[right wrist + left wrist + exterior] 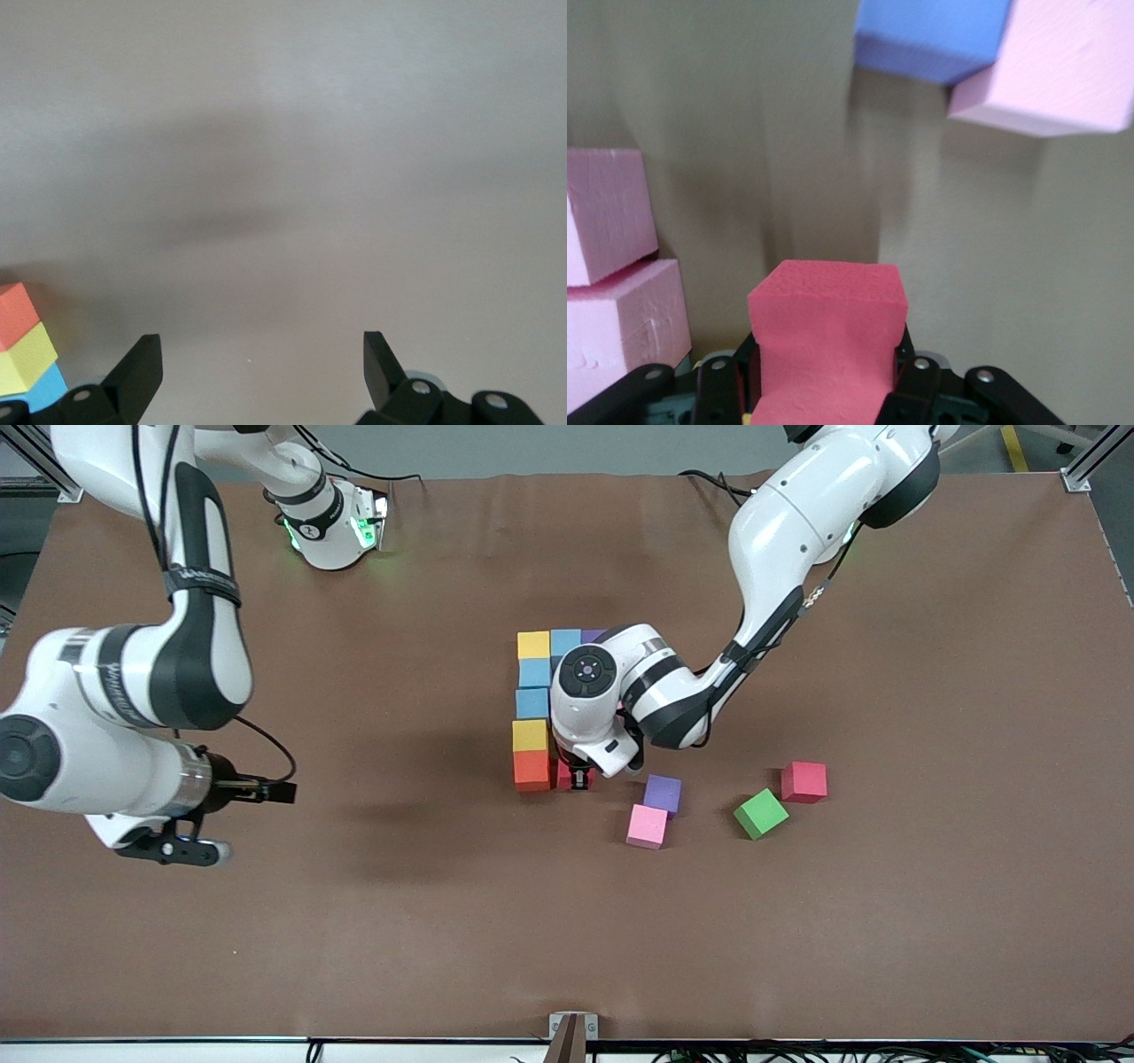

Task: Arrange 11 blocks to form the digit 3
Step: 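Set the red cube beside orange while the right gripper retracts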

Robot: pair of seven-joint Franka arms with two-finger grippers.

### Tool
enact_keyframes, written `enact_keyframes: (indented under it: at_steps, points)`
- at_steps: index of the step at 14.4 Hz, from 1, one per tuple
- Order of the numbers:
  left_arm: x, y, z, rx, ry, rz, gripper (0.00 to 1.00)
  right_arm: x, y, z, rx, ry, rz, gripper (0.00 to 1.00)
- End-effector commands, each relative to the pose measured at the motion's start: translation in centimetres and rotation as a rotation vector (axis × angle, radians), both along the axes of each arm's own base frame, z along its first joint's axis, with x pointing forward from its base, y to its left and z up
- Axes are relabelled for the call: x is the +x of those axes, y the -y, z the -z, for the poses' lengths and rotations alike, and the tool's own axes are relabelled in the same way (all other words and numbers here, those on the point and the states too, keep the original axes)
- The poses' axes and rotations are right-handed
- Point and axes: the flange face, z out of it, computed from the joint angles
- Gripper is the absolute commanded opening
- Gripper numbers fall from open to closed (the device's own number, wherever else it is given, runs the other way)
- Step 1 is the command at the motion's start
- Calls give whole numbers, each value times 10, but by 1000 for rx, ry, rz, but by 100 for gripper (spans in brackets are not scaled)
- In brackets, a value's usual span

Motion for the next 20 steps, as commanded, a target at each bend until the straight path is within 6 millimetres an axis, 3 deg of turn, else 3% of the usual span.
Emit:
enact_keyframes:
  at_steps: [1,8,13,14,15,16,20]
  points:
    - [0,9,10,-22,-8,-24,32,-12,17,-13,-14,-6,5,100]
    - [-1,10,28,-13,-3,-57,32,-20,12,-35,-49,16,42,100]
    - [-2,12,27,-21,2,-54,37,-36,27,-56,-24,34,-24,100]
    - [-1,11,27,-22,3,-54,46,-41,35,-62,-28,39,-25,100]
    - [0,10,25,-24,5,-51,64,-49,36,-69,-24,43,-31,100]
    - [2,9,21,-25,10,-53,100,-56,39,-75,-33,46,-30,100]
    - [13,3,-13,-42,44,-68,100,-71,37,-103,-49,73,-45,100]
